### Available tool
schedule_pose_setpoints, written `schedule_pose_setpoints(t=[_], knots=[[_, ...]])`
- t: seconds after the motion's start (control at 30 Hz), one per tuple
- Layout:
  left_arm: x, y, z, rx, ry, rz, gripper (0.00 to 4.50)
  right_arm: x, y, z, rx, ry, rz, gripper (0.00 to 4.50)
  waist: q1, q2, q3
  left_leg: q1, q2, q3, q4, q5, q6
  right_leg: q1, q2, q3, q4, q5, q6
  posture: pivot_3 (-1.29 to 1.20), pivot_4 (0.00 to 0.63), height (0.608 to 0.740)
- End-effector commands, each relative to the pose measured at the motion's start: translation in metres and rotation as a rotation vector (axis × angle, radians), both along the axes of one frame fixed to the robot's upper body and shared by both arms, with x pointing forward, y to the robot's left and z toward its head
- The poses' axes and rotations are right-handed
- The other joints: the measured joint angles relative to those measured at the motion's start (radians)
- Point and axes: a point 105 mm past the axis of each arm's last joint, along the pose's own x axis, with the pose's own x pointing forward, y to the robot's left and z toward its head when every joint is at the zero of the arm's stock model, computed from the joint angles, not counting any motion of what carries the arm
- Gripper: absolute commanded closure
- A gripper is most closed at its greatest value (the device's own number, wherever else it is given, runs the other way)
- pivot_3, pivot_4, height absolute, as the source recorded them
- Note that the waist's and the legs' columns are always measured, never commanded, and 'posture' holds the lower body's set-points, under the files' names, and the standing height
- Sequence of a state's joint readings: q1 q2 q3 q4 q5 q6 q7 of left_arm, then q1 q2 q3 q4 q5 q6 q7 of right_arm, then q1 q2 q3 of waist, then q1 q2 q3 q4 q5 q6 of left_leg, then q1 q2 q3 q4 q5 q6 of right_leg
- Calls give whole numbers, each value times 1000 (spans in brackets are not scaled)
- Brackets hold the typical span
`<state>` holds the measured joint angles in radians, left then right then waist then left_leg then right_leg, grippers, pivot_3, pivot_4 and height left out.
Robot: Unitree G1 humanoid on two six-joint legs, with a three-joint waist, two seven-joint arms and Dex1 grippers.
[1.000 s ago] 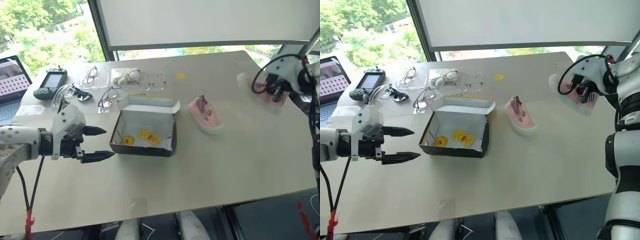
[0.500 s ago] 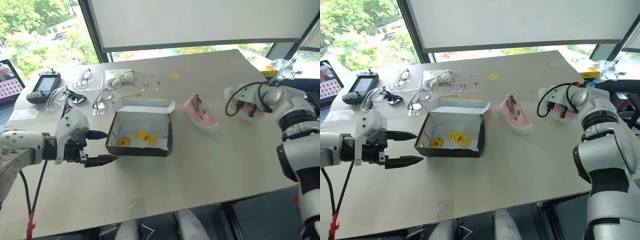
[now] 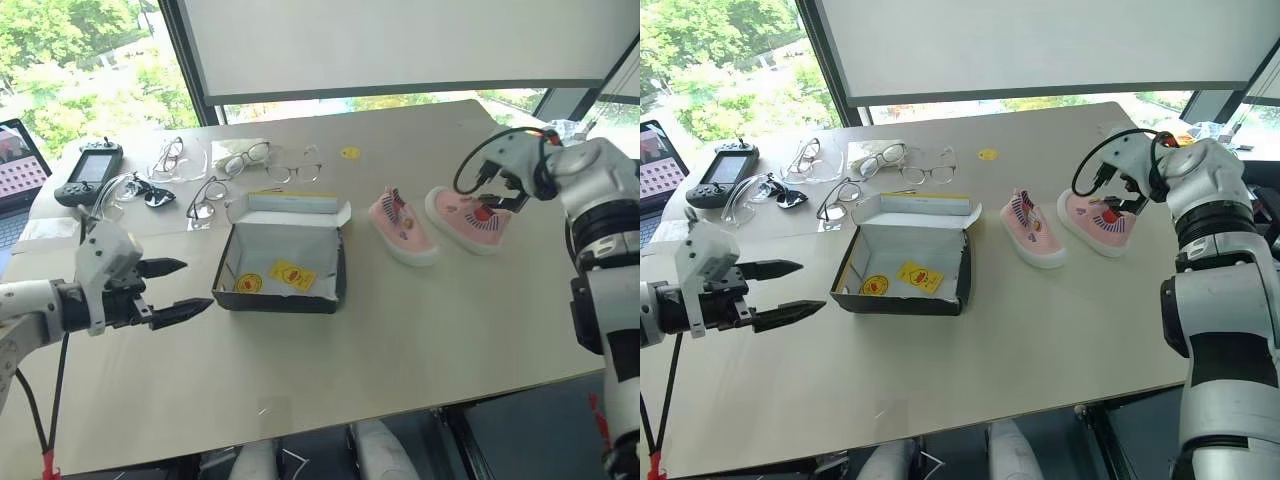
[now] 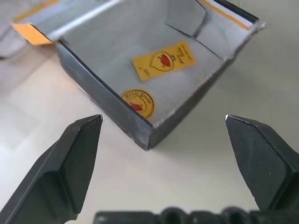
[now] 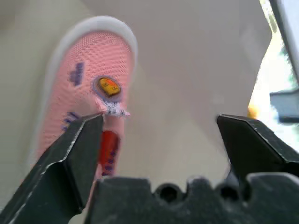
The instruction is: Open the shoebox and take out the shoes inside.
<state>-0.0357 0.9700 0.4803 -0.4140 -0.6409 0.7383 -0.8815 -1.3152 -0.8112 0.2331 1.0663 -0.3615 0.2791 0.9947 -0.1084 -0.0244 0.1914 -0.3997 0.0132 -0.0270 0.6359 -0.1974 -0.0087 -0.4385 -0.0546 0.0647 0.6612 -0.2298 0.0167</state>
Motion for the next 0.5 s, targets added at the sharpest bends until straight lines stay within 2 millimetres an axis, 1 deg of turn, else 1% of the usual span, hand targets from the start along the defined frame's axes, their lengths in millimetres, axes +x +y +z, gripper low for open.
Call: schedule_pose_setpoints(t=[0.03, 0.1, 0.17, 0.23, 0.27, 0.3, 0.33, 0.4, 0.43, 0.5], knots=[[11, 35, 19, -75, -192, 228, 0, -36, 19, 10, 278, 55, 118, 66, 12, 0, 0, -1, 1, -1, 1, -1, 1, 0, 0, -1, -1, 0, 0, 0, 150, 740], [17, 52, 18, -119, -244, 351, 0, -49, 28, 9, 404, -14, 158, 66, 19, -1, 0, -1, 1, -1, 2, -1, 2, 0, 0, -1, -1, 0, 0, 0, 150, 740], [21, 65, 15, -173, -298, 450, 0, -59, 34, 8, 490, -150, 186, 66, 22, -1, -1, -1, 1, 0, 4, -1, 2, 1, 0, -1, 2, 0, 1, 0, 150, 740], [23, 72, 7, -190, -316, 514, 0, -78, 33, -13, 562, -80, 126, 66, 30, -1, -1, 0, 0, 0, 6, -1, 2, 3, 0, 1, 2, 1, 3, 0, 150, 740], [25, 74, -6, -197, -311, 571, 0, -91, 41, -33, 599, -17, 110, 66, 35, -1, -1, 0, 0, 0, 6, -1, 2, 3, 0, 1, 2, 1, 3, 0, 150, 740], [25, 76, -16, -200, -307, 606, 0, -101, 47, -46, 620, 27, 100, 66, 44, -2, -2, 0, 0, 0, 7, -1, 2, 3, 0, 1, 2, 2, 3, 0, 150, 740], [26, 72, -24, -186, -305, 616, 0, -107, 50, -58, 635, 49, 74, 66, 49, -3, -4, 0, 0, 0, 7, -1, 2, 4, 0, 1, 1, 2, 4, 0, 150, 740], [26, 68, -36, -164, -314, 641, 0, -113, 48, -77, 650, 66, -6, 66, 51, -7, -7, 1, 0, 0, 7, -2, 2, 5, 0, 1, 0, 2, 4, 0, 150, 740], [27, 65, -43, -154, -320, 653, 0, -112, 41, -88, 629, 35, -61, 66, 54, -9, -8, 1, 0, 0, 7, -2, 2, 5, 0, 1, 0, 2, 4, 0, 150, 740], [27, 59, -53, -134, -326, 673, 0, -111, 33, -100, 638, -32, -140, 66, 60, -11, -9, 1, 0, 1, 9, -2, 2, 8, 0, 1, -3, 3, 5, 0, 150, 740]])
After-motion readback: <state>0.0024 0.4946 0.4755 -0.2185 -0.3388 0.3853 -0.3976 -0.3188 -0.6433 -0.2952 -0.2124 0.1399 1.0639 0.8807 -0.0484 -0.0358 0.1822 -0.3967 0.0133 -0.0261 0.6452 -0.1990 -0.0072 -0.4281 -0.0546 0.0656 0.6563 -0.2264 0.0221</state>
